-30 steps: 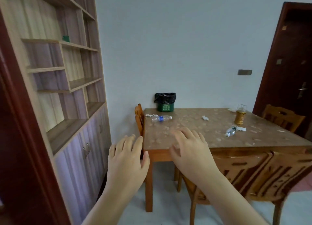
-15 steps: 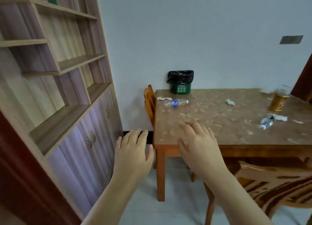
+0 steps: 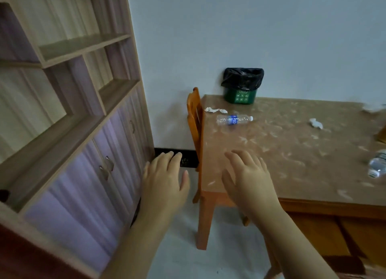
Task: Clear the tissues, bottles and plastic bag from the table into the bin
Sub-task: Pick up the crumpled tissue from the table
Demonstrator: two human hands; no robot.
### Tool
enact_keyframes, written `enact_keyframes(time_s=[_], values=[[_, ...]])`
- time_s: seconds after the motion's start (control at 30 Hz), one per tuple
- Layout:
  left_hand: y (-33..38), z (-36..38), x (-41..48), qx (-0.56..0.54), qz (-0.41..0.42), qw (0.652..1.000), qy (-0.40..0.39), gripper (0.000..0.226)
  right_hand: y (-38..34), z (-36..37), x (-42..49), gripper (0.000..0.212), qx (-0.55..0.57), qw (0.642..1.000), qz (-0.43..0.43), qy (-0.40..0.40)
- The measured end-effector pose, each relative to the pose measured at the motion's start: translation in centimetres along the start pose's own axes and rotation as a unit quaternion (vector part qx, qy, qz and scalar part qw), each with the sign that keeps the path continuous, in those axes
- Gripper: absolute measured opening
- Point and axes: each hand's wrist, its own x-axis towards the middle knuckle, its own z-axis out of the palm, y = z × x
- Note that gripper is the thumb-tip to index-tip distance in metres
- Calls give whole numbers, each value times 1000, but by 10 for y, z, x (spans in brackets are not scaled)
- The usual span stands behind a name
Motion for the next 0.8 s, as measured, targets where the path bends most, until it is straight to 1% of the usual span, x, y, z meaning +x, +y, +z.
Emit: enact_keyframes(time_s=[0.17,0.4,0.5,0.6,0.8], values=[[-43,39,69,-20,-2,1000,-9,41,-4,55,68,31,-14,1000,20,-2],[-103,78,171,-31,35,998,-32,40,-17,122,172,34,2,998,60,-19],[-115,99,198,-51,36,997,-41,37,-12,144,195,36,-10,997,67,-30],[-123,123,218,-64,42,995,-70,40,-2,161,217,40,-30,994,85,-54],[-148,175,276,-76,50,990,-107,39,21,211,272,43,-22,991,112,-64]])
